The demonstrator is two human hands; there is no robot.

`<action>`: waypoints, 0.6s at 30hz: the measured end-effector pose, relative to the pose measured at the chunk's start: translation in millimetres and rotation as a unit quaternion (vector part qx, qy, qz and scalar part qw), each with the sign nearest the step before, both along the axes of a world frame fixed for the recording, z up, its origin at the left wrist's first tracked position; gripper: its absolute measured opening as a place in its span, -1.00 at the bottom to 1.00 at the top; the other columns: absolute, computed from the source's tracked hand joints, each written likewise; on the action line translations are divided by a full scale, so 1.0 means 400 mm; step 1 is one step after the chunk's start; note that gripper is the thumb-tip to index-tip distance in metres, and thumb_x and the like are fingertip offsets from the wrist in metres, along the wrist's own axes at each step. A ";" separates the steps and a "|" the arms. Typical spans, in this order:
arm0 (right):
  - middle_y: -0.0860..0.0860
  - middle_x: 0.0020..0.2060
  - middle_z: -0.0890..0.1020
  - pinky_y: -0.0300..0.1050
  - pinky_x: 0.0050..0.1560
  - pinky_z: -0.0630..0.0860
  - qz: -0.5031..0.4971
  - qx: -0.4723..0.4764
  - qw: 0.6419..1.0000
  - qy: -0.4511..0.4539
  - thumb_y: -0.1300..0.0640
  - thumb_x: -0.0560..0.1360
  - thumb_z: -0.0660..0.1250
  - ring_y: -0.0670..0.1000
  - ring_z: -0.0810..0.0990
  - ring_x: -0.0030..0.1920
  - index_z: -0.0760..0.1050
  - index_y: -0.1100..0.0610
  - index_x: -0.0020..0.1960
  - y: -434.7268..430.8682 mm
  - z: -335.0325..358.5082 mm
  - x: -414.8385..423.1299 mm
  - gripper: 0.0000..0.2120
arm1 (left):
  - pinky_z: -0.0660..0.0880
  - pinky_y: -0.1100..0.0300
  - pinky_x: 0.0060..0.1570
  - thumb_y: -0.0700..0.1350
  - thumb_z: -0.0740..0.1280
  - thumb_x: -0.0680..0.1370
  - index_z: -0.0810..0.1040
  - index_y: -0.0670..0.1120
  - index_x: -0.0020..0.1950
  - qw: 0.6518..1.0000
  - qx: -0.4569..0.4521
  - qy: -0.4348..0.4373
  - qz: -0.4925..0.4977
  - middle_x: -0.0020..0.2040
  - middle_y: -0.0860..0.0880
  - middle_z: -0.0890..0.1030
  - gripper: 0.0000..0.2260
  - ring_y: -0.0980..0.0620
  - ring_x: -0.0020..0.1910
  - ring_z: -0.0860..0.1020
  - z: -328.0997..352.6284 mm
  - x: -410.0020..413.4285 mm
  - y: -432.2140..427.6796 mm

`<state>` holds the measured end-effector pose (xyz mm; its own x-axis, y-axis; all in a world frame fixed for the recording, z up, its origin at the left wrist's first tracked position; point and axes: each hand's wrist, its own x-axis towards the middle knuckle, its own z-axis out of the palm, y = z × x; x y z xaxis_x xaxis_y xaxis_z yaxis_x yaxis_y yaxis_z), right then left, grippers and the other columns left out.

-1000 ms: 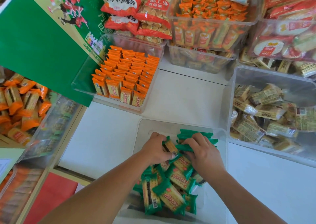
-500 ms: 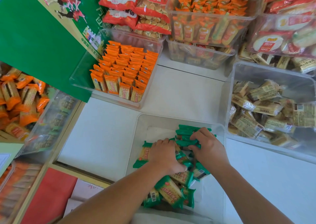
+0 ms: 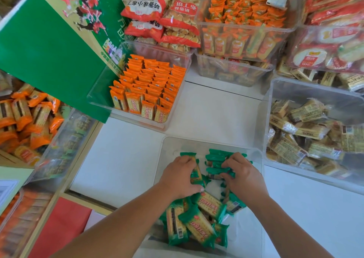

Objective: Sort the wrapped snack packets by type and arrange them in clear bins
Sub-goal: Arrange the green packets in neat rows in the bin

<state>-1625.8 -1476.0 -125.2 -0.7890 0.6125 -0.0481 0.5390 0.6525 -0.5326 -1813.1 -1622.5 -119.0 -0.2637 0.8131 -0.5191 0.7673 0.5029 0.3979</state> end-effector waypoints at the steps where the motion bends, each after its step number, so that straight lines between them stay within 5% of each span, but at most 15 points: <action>1: -0.11 -0.06 0.54 -0.18 -0.30 0.50 0.001 -0.001 1.000 0.002 0.20 0.34 0.62 -0.02 0.57 -0.16 0.63 0.07 -0.03 0.000 0.000 -0.001 -0.74 | 0.45 0.00 0.31 0.36 0.49 0.33 0.37 0.04 0.46 1.000 -0.012 0.007 0.005 0.44 0.04 0.37 -0.19 -0.02 0.40 0.34 -0.006 0.003 0.011; 5: -0.11 -0.05 0.55 -0.21 -0.27 0.47 0.002 0.000 1.000 0.001 0.19 0.35 0.62 -0.03 0.57 -0.15 0.65 0.08 -0.03 0.003 0.001 0.000 -0.75 | 0.49 -0.06 0.27 0.23 0.61 0.28 0.31 0.01 0.48 0.999 -0.033 0.005 0.032 0.38 0.03 0.37 -0.12 -0.04 0.36 0.32 -0.020 0.003 0.033; 9: -0.11 -0.06 0.56 -0.20 -0.27 0.48 0.004 0.002 1.000 -0.001 0.20 0.35 0.62 -0.02 0.57 -0.17 0.65 0.08 -0.03 0.001 0.000 0.000 -0.75 | 0.58 -0.01 0.06 0.04 0.48 0.45 0.37 -0.02 0.36 0.998 0.032 -0.004 0.052 0.19 -0.01 0.54 -0.46 -0.04 0.13 0.53 -0.004 0.004 0.025; 13: -0.09 -0.05 0.55 -0.14 -0.28 0.55 0.006 0.009 1.000 0.007 0.19 0.36 0.62 0.01 0.59 -0.17 0.65 0.08 -0.01 0.001 -0.004 -0.001 -0.74 | 0.57 0.01 0.09 -0.19 0.36 0.51 0.37 -0.10 0.47 0.993 0.088 0.075 0.005 0.36 -0.09 0.41 -0.48 -0.08 0.30 0.40 0.005 -0.034 0.017; 18: -0.05 0.02 0.47 -0.08 -0.34 0.59 0.023 0.033 0.999 0.014 0.13 0.36 0.61 0.01 0.55 -0.24 0.61 0.11 0.10 -0.006 -0.004 0.003 -0.65 | 0.46 0.03 -0.18 -0.30 0.37 0.49 0.39 -0.06 0.46 0.993 0.045 0.106 -0.024 0.31 -0.07 0.39 -0.46 -0.09 0.20 0.41 0.000 -0.041 0.026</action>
<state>-1624.7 -1478.3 -126.9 -0.8171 0.5764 0.0131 0.4930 0.7102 -0.5026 -1829.4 -1612.1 -119.2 -0.3192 0.8680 -0.3803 0.8611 0.4333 0.2661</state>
